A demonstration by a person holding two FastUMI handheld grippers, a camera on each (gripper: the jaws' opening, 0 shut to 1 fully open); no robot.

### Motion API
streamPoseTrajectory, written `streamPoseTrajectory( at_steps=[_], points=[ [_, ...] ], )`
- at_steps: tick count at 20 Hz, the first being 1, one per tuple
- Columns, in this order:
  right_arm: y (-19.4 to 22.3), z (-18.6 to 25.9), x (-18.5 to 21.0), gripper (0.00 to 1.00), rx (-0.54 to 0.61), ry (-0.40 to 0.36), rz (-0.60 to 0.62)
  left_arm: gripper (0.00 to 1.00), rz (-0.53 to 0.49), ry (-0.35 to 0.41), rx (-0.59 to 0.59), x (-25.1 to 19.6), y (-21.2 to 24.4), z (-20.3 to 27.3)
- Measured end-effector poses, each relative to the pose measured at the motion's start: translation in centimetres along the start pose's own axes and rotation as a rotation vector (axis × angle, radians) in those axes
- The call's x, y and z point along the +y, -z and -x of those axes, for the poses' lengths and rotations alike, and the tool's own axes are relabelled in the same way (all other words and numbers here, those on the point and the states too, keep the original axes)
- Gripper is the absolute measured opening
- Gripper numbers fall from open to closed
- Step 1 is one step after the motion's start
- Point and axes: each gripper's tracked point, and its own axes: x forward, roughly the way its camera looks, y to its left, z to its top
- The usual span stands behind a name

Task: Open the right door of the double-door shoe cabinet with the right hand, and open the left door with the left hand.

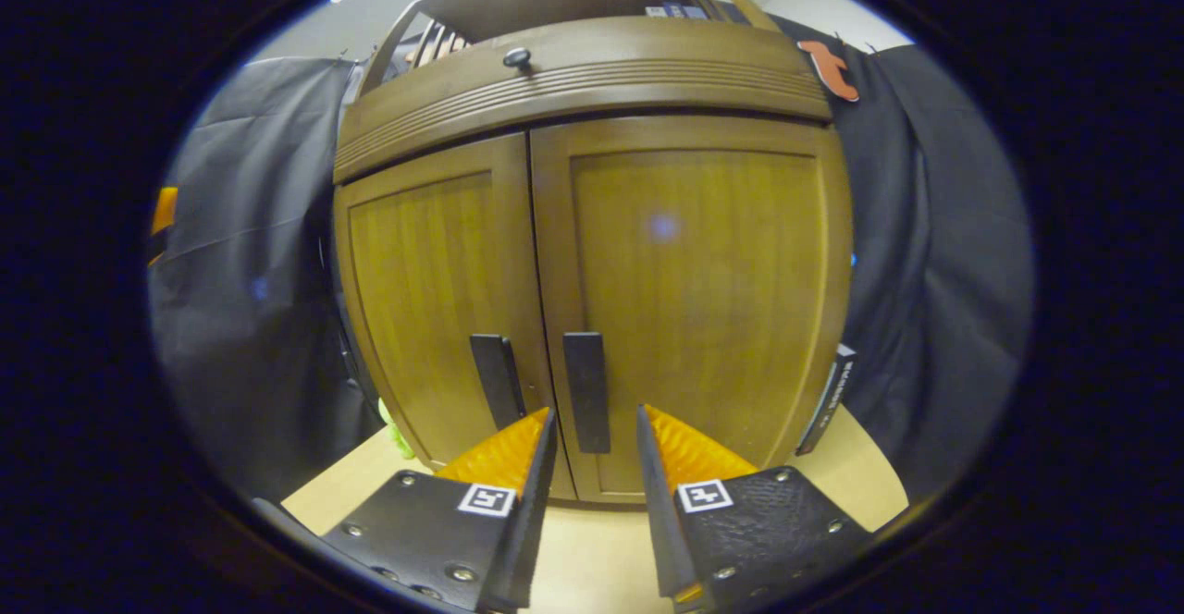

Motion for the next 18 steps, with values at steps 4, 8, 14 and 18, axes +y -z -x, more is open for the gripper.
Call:
streamPoseTrajectory(
  at_steps=[4, 8, 14, 18],
  points=[
    [0.1, -4.7, -0.3, 0.53, 0.017, 0.034, 0.027, 0.96, -0.009, -0.126, 0.017, 5.0, 0.4, 0.9],
    [0.7, -7.7, -0.3, 0.57, 0.049, 0.088, 0.042, 0.96, 0.008, -0.184, 0.053, 7.8, 1.9, 0.9],
    [1.2, -9.0, 0.1, 0.33, 0.033, 0.150, 0.064, 0.97, 0.035, -0.167, 0.085, 8.1, 3.3, -1.3],
    [1.1, -7.8, -0.1, 0.28, 0.031, 0.175, 0.027, 0.97, 0.042, -0.092, 0.094, 5.9, 3.8, -3.2]
  ],
)
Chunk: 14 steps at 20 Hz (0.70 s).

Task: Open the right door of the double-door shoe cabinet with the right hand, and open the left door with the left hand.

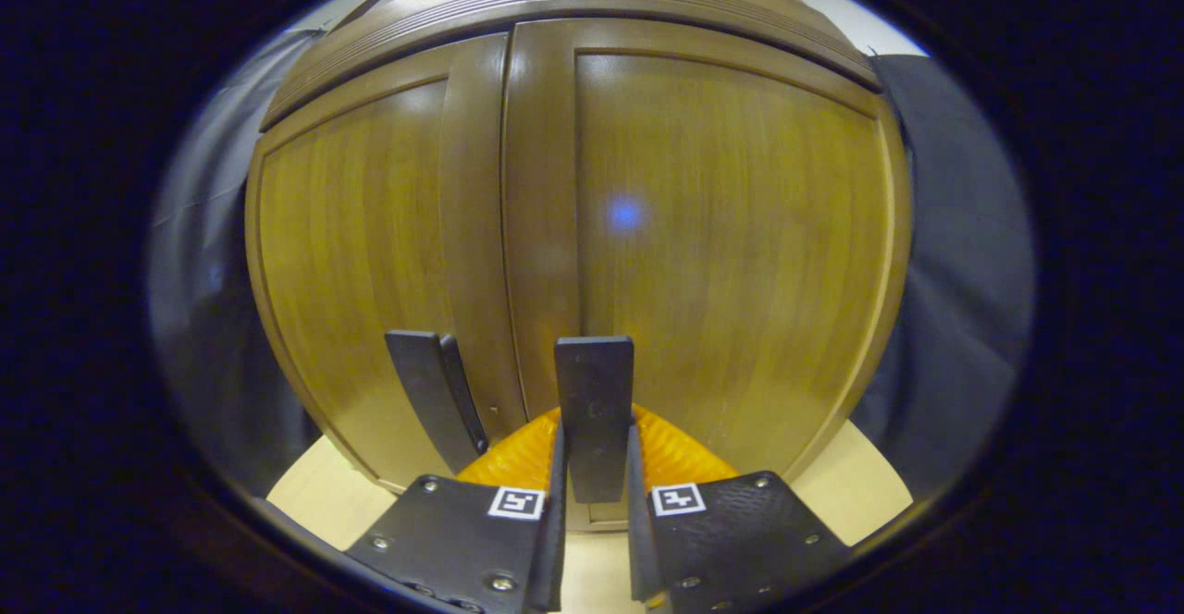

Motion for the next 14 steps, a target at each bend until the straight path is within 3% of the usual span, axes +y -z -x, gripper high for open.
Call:
streamPoseTrajectory(
  at_steps=[2, 5, 14],
  points=[
    [-0.3, 0.3, 0.0, 0.24, -0.008, 0.008, 0.005, 0.97, 0.007, 0.053, 0.001, -1.7, 0.3, -0.7],
    [-0.8, 0.5, 0.1, 0.28, -0.012, 0.023, -0.004, 0.98, 0.021, 0.132, 0.013, -4.1, 1.0, -1.4],
    [-1.8, 1.8, -1.2, 0.23, -0.005, 0.075, -0.046, 0.97, 0.026, 0.377, 0.049, -12.5, 2.8, -3.2]
  ],
)
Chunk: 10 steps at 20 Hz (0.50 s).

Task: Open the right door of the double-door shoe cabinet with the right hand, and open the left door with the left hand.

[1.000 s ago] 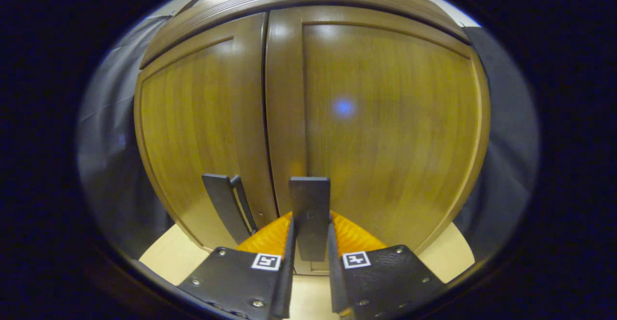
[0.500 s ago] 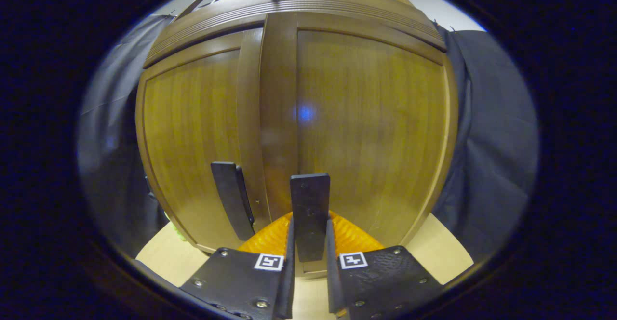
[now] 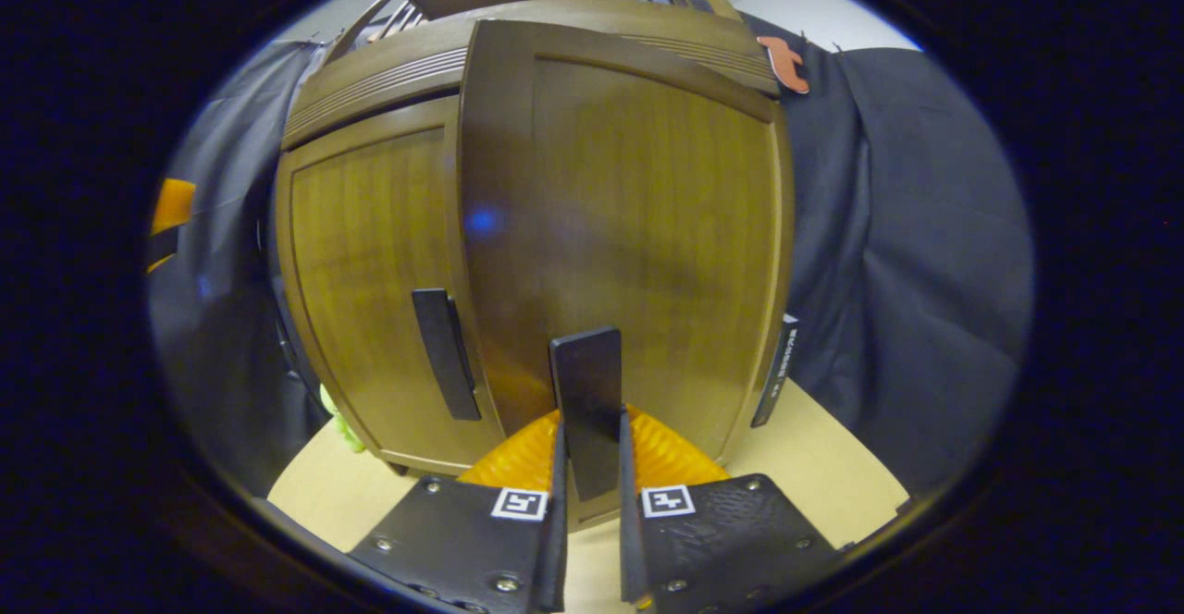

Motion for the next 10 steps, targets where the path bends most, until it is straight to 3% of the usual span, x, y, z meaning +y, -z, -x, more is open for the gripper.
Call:
streamPoseTrajectory(
  at_steps=[3, 10],
  points=[
    [-0.4, 0.7, -1.1, 0.23, 0.005, 0.029, -0.019, 0.98, -0.012, 0.061, -0.001, -2.6, 0.5, -1.2],
    [0.8, 5.5, -8.3, 0.22, 0.007, 0.157, -0.030, 0.97, 0.003, 0.172, 0.042, -8.2, 3.1, -3.4]
  ],
)
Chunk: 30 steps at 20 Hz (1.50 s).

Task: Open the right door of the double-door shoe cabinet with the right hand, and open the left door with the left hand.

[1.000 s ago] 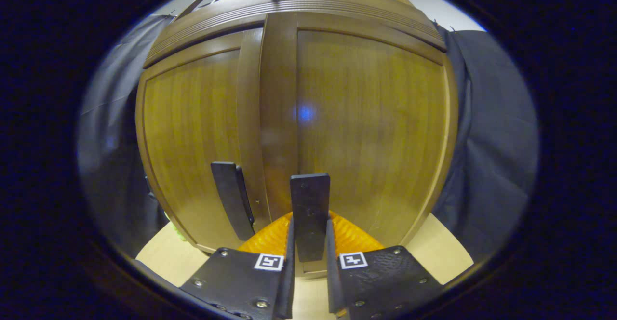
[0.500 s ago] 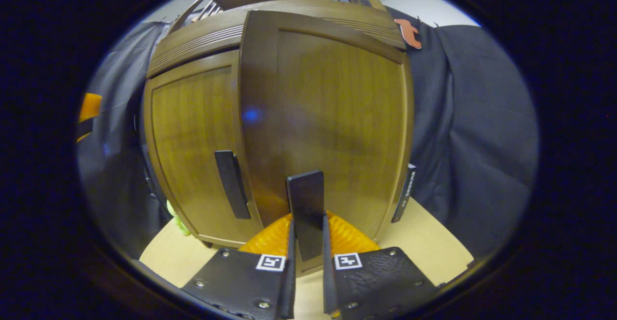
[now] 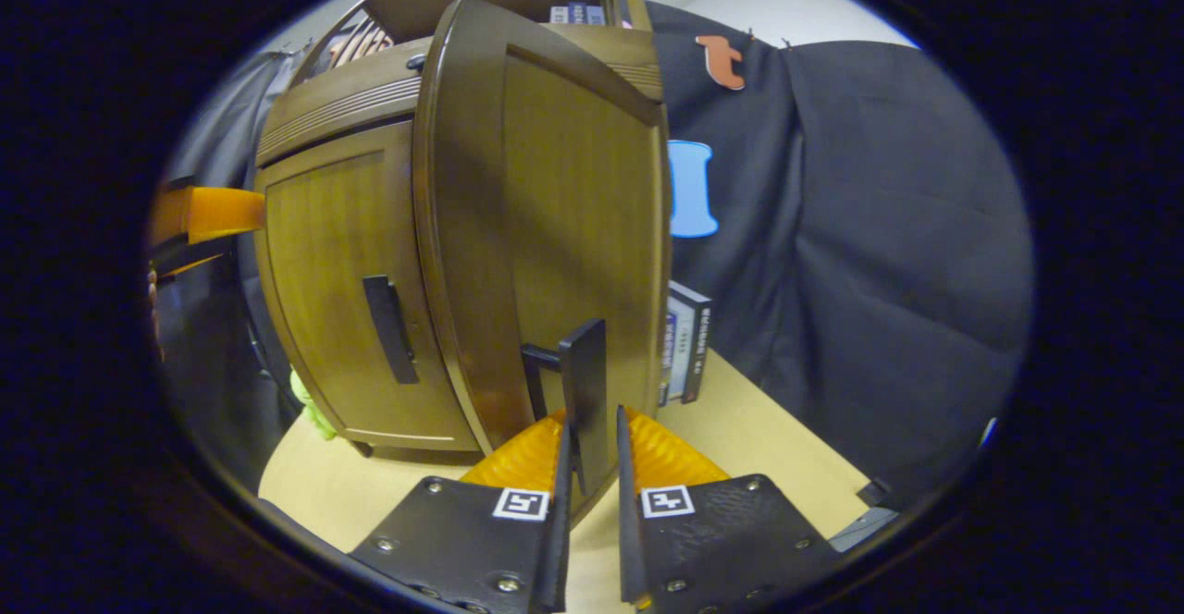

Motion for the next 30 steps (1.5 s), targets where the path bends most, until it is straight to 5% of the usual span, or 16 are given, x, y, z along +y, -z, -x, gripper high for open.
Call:
streamPoseTrajectory(
  at_steps=[7, 8, 11, 18, 24, 28, 30],
  points=[
    [-1.0, 2.0, -9.3, 0.22, -0.044, 0.167, -0.055, 0.98, -0.046, 0.046, 0.025, -2.9, 2.6, -2.8],
    [-1.1, 2.6, -10.6, 0.13, -0.049, 0.188, -0.064, 0.98, -0.052, 0.050, 0.031, -3.2, 2.9, -3.3],
    [-1.6, 3.6, -13.8, 0.13, -0.072, 0.254, -0.098, 0.98, -0.049, 0.058, 0.054, -4.0, 4.1, -5.0],
    [-3.2, 5.5, -16.8, 0.15, -0.116, 0.308, -0.108, 0.99, -0.016, 0.072, 0.114, -4.9, 8.1, -11.2],
    [-2.5, 6.9, -19.6, 0.15, -0.110, 0.380, -0.132, 0.89, -0.144, -0.013, 0.059, -4.2, 8.5, -12.2],
    [-1.8, 7.4, -20.9, 0.15, -0.104, 0.412, -0.157, 0.99, -0.107, -0.093, 0.075, -2.8, 9.3, -12.0],
    [-1.6, 7.4, -21.0, 0.15, -0.099, 0.412, -0.164, 0.95, -0.101, -0.096, 0.104, -1.5, 10.3, -11.7]
  ],
)
